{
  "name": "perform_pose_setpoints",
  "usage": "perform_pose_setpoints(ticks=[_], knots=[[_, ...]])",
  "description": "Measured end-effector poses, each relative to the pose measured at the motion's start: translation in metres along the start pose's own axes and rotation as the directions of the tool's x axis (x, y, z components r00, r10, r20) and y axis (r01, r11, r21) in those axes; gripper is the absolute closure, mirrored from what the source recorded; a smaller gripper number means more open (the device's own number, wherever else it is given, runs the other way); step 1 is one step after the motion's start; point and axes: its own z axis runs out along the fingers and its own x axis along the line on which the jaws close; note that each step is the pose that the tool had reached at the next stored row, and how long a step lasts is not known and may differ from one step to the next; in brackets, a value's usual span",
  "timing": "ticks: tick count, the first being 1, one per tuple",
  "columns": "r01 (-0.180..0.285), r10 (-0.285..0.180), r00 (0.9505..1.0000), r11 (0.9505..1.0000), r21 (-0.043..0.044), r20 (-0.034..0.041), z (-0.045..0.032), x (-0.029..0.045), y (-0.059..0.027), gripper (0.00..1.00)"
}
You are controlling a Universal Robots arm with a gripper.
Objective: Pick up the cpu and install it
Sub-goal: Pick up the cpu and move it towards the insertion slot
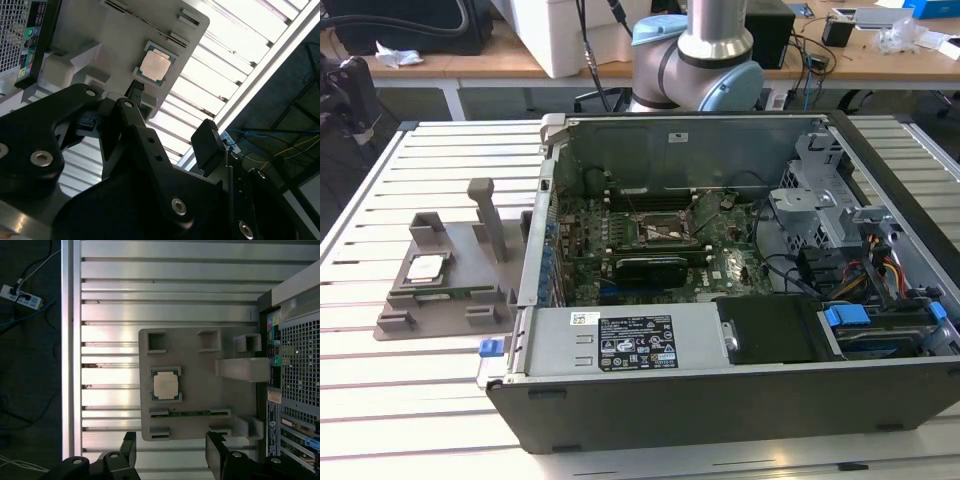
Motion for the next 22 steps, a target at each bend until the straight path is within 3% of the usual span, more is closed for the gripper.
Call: perform_pose_setpoints(ticks=[13, 16, 22], knots=[[0.000, 0.000, 1.0000, 1.0000, 0.0010, 0.0001, 0.0101, 0.0002, 0.0001, 0.34], [0.000, 0.000, 1.0000, 1.0000, 0.0015, -0.0002, 0.0184, -0.0001, 0.0002, 0.34], [0.000, 0.000, 1.0000, 1.0000, 0.0063, 0.0001, 0.0259, -0.0032, 0.0042, 0.34]])
